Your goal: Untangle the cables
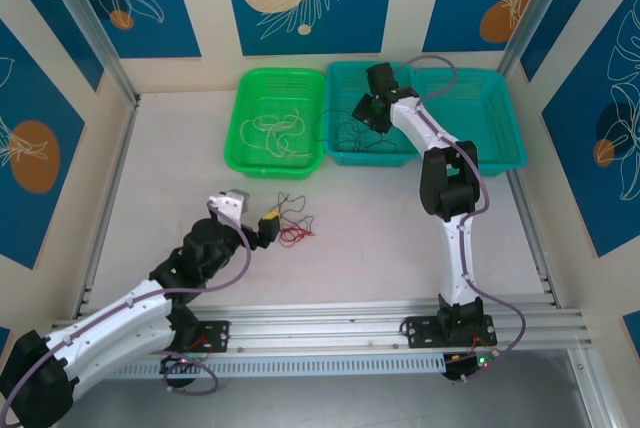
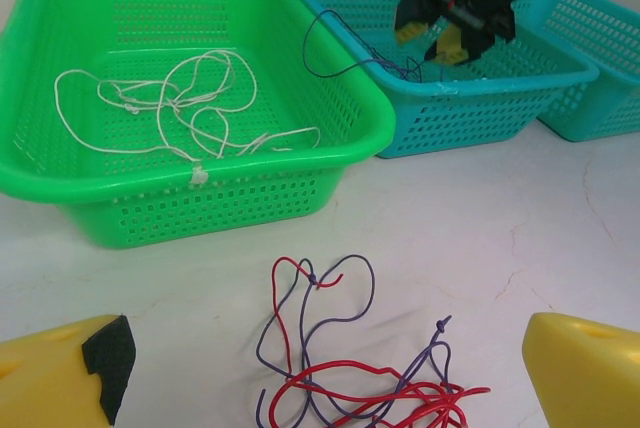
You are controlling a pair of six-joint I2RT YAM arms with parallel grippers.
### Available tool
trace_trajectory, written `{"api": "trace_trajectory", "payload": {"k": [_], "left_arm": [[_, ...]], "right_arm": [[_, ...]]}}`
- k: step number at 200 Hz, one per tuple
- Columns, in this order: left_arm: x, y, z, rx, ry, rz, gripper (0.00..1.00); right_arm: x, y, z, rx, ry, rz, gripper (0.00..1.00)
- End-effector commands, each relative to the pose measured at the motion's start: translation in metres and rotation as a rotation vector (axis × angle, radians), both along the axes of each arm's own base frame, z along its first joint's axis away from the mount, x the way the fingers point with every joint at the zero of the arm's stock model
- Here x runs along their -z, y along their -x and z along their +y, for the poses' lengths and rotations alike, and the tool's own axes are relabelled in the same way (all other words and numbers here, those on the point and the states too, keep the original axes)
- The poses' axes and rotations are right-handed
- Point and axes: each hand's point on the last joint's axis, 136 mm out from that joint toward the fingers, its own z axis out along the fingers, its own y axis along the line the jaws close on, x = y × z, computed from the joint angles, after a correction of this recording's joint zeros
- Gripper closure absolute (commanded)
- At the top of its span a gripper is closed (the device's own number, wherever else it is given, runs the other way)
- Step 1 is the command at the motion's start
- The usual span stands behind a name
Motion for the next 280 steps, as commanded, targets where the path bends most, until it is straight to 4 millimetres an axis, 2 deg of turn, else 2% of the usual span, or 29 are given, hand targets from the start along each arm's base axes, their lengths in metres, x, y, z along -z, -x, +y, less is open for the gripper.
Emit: {"api": "trace_trajectory", "payload": {"k": [1, 27, 49, 70, 99, 131, 181, 224, 242, 266, 280], "left_arm": [[0.0, 0.001, 0.002, -0.001, 0.013, 0.01, 0.0], [0.0, 0.001, 0.002, 0.001, 0.013, 0.01, 0.0], [-0.001, 0.0, 0.001, 0.005, 0.009, 0.012, 0.0], [-0.001, 0.0, 0.0, 0.009, 0.005, 0.013, 0.0], [-0.003, 0.002, 0.001, 0.009, 0.007, 0.013, 0.0], [-0.004, 0.001, 0.002, 0.003, 0.005, 0.01, 0.0], [-0.003, 0.0, 0.002, 0.001, -0.007, 0.013, 0.0], [-0.002, -0.001, 0.0, 0.003, -0.006, 0.015, 0.0], [-0.002, -0.001, 0.0, 0.002, -0.006, 0.017, 0.0], [-0.003, -0.001, 0.0, 0.002, -0.005, 0.016, 0.0], [-0.003, -0.001, 0.0, 0.001, -0.001, 0.017, 0.0]], "right_arm": [[-0.044, 0.011, 0.025, -0.118, 0.008, -0.066, 0.46], [-0.067, 0.026, 0.057, -0.251, -0.002, -0.135, 0.36], [-0.068, 0.035, 0.078, -0.303, -0.076, -0.114, 0.34], [-0.061, 0.028, 0.08, -0.267, -0.116, -0.091, 0.34], [-0.044, 0.013, 0.072, -0.159, -0.196, -0.025, 0.35], [-0.04, 0.0, 0.075, -0.028, -0.403, 0.014, 0.35], [-0.021, -0.005, 0.085, 0.133, -0.597, 0.145, 0.34], [0.001, -0.008, 0.088, 0.195, -0.646, 0.212, 0.34], [0.004, -0.014, 0.087, 0.201, -0.648, 0.199, 0.42], [0.007, -0.02, 0.08, 0.223, -0.658, 0.199, 0.66], [0.005, -0.022, 0.077, 0.227, -0.658, 0.188, 0.75]]}}
